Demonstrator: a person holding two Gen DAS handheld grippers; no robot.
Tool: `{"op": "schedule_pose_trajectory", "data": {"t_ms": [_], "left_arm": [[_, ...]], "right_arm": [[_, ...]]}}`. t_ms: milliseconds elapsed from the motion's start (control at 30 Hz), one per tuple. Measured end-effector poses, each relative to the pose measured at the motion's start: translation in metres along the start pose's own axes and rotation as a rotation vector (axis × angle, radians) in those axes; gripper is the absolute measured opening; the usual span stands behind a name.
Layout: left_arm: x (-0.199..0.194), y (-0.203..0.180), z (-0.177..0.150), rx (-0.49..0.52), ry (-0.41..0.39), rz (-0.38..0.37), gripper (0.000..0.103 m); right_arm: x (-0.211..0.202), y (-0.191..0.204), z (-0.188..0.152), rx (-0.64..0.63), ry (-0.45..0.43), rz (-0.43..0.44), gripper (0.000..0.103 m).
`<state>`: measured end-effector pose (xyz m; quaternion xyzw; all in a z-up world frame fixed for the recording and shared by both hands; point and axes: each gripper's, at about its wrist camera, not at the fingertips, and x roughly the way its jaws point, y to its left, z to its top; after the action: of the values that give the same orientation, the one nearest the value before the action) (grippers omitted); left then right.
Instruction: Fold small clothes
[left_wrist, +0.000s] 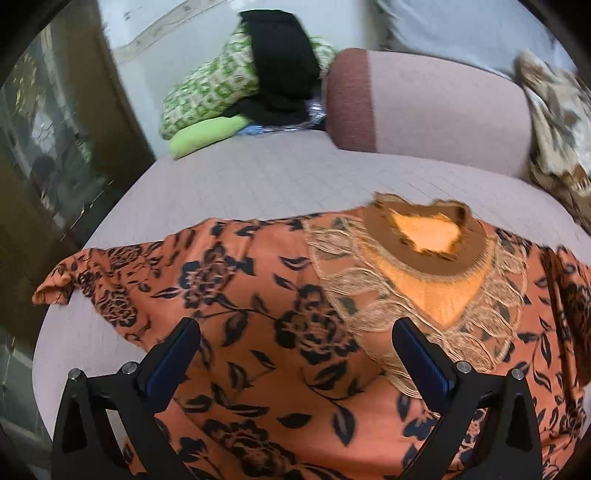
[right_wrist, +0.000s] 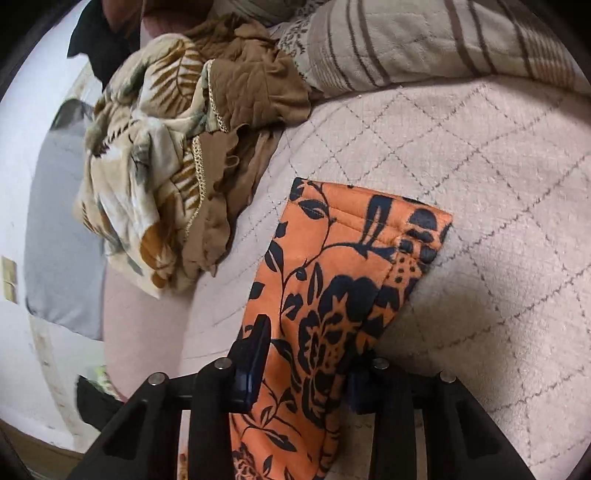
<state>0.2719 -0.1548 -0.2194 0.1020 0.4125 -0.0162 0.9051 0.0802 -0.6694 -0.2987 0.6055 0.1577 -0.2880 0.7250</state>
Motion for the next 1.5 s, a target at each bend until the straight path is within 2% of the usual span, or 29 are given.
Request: {"op": "schedule_pose_trajectory", "data": {"t_ms": [67,167,300,367,500,600,700,833,933,967,1000,1033,1100,1133,1233,1300,1333,1400,1467,1500], "left_arm": [[0.0,0.009,0.002,-0.022,0.0,0.013,0.103],[0.002,0.025,0.004,-0.059,0.017,0.018,0.103],[0.004,0.044,0.004,-0.091,0.036,0.028,0.103],[0.006,0.054,0.006,-0.106,0.041,0.039,0.103],[0.01,0.079,0.007,-0.157,0.049,0.045,0.103],[0.013,0.1,0.006,-0.195,0.052,0.054,0.103],[0.02,0.125,0.004,-0.253,0.069,0.06,0.103],[0.025,0.157,0.002,-0.332,0.082,0.068,0.103],[0.024,0.183,0.002,-0.373,0.06,0.118,0.103],[0.023,0.189,0.001,-0.38,0.056,0.129,0.103],[0.024,0.197,0.0,-0.394,0.056,0.143,0.103],[0.025,0.204,-0.001,-0.403,0.059,0.149,0.103],[0.029,0.218,-0.004,-0.428,0.071,0.153,0.103],[0.032,0.224,-0.005,-0.438,0.077,0.155,0.103],[0.038,0.237,-0.007,-0.46,0.095,0.173,0.103],[0.041,0.244,-0.008,-0.473,0.103,0.176,0.103],[0.042,0.245,-0.008,-0.478,0.106,0.173,0.103],[0.043,0.243,-0.007,-0.481,0.109,0.166,0.103],[0.043,0.237,-0.007,-0.469,0.114,0.156,0.103],[0.043,0.233,-0.006,-0.457,0.115,0.151,0.103]], "right_arm": [[-0.001,-0.01,-0.001,0.0,0.007,0.031,0.025],[0.001,-0.018,0.001,0.044,0.016,0.03,0.007],[0.001,-0.006,-0.003,-0.006,-0.016,-0.02,0.006],[-0.003,0.004,-0.008,-0.041,-0.055,-0.012,0.005],[-0.016,0.044,-0.023,-0.168,-0.093,0.047,0.005],[-0.026,0.095,-0.047,-0.263,-0.077,0.166,0.005],[-0.033,0.155,-0.09,-0.378,-0.015,0.288,0.005],[-0.032,0.23,-0.188,-0.544,0.124,0.451,0.005],[-0.018,0.257,-0.269,-0.625,0.245,0.519,0.005],[-0.012,0.261,-0.287,-0.635,0.28,0.53,0.005],[0.0,0.264,-0.324,-0.649,0.355,0.546,0.007],[0.007,0.265,-0.347,-0.661,0.405,0.546,0.009],[0.024,0.267,-0.4,-0.731,0.495,0.496,0.009],[0.036,0.267,-0.434,-0.803,0.544,0.427,0.01],[0.06,0.256,-0.493,-0.92,0.672,0.305,0.019],[0.065,0.244,-0.515,-0.988,0.723,0.255,0.028],[0.064,0.24,-0.522,-1.033,0.74,0.25,0.034],[0.054,0.233,-0.522,-1.058,0.749,0.316,0.068],[0.042,0.229,-0.515,-1.057,0.736,0.323,0.081],[0.037,0.224,-0.51,-1.043,0.734,0.329,0.081]]}}
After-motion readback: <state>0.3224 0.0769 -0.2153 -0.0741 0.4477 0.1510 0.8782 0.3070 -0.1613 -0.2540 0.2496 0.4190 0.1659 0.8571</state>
